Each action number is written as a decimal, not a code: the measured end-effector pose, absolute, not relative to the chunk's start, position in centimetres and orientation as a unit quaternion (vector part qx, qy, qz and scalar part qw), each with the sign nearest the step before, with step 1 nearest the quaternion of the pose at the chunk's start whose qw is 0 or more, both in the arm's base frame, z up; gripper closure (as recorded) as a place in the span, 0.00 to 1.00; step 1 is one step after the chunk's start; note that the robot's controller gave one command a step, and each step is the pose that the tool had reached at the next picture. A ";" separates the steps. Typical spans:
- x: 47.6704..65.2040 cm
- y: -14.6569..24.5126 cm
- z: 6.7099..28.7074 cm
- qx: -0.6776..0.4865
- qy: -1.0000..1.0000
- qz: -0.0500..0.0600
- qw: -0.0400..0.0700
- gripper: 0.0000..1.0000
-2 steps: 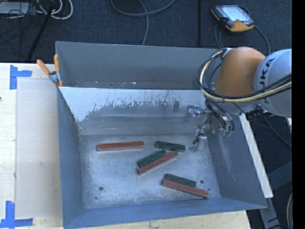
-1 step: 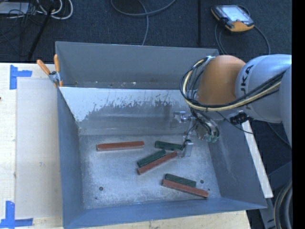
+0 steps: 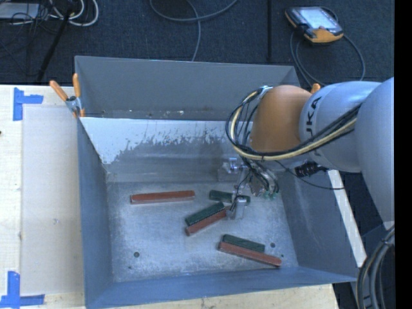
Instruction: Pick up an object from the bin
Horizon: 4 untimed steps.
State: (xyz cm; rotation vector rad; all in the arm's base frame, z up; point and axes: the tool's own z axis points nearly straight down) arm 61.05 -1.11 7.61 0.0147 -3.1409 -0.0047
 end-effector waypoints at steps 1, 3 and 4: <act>56.6 2.7 7.0 0.092 -0.996 0.000 0.001 1.00; 56.3 2.6 7.0 0.108 -0.994 0.000 0.000 1.00; 60.8 4.7 22.5 0.115 -0.993 0.000 -0.003 1.00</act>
Offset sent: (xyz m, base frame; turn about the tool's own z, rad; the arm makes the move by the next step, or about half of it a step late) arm 0.0000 0.0000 0.0000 0.0000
